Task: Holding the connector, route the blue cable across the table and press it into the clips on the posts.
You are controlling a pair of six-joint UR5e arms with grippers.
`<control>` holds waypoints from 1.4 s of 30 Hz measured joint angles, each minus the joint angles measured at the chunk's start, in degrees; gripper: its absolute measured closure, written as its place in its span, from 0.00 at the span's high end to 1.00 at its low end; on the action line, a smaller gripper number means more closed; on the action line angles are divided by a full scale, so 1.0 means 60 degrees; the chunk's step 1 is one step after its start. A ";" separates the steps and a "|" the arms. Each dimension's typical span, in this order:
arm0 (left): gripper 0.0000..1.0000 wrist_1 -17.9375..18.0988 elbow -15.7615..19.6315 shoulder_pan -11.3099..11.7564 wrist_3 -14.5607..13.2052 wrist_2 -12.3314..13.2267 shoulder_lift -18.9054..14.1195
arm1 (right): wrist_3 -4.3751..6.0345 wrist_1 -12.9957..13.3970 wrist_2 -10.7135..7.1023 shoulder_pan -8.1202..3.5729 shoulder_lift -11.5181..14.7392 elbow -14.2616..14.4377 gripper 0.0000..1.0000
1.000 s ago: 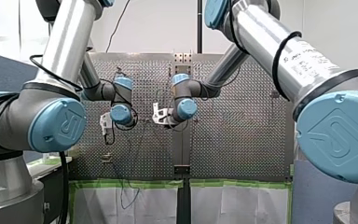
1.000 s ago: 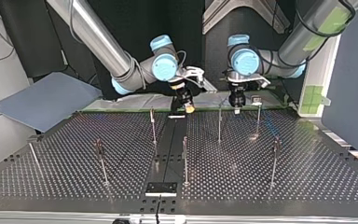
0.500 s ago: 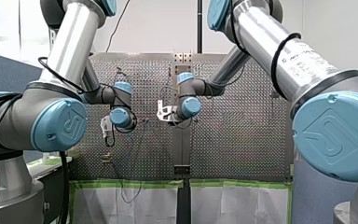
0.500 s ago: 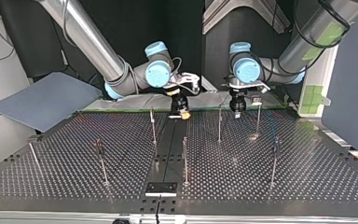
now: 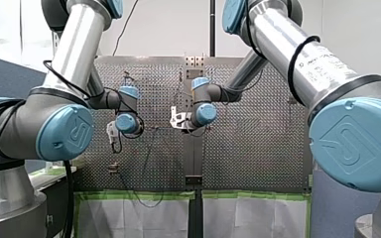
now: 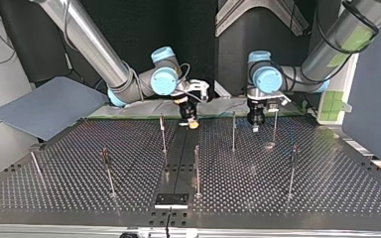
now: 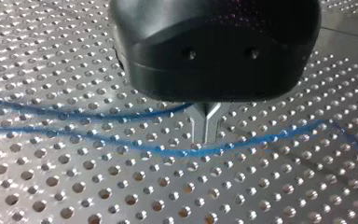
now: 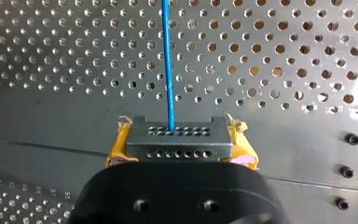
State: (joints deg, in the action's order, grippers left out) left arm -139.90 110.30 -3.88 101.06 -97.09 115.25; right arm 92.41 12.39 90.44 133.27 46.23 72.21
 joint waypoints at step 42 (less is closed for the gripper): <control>0.99 -0.0653 -0.0653 0.0086 -0.0396 0.0020 0.0351 | 0.0004 0.0002 -0.0039 -0.0482 0.0006 -0.0248 0.00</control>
State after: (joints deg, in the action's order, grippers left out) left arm -143.81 106.38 -3.36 98.68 -96.97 117.36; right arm 92.43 12.41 90.21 130.37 46.27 70.72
